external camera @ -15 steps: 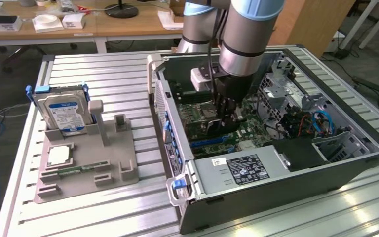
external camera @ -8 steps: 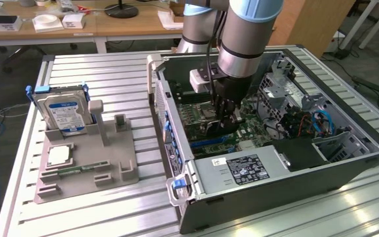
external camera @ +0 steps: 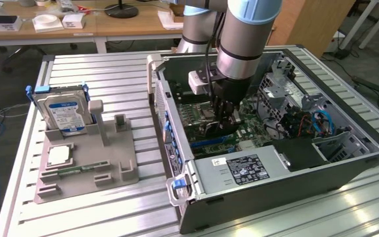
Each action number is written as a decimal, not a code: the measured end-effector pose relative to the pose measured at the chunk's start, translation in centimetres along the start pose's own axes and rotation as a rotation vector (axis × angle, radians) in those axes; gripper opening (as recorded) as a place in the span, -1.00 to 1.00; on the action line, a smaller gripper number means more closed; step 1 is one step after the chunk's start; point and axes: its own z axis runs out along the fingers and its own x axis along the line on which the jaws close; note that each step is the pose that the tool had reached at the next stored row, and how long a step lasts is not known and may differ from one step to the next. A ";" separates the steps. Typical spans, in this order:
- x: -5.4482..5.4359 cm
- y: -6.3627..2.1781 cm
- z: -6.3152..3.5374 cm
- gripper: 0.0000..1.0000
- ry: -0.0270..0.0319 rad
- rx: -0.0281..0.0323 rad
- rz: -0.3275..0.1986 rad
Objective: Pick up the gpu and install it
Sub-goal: 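Insert the gpu into the slot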
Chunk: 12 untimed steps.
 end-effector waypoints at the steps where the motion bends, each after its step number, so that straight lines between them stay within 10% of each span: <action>1: 0.0 0.04 0.05 -0.48 0.0000 0.0000 0.000; 12: 0.0 0.52 0.37 -0.48 0.0001 -0.0002 -0.002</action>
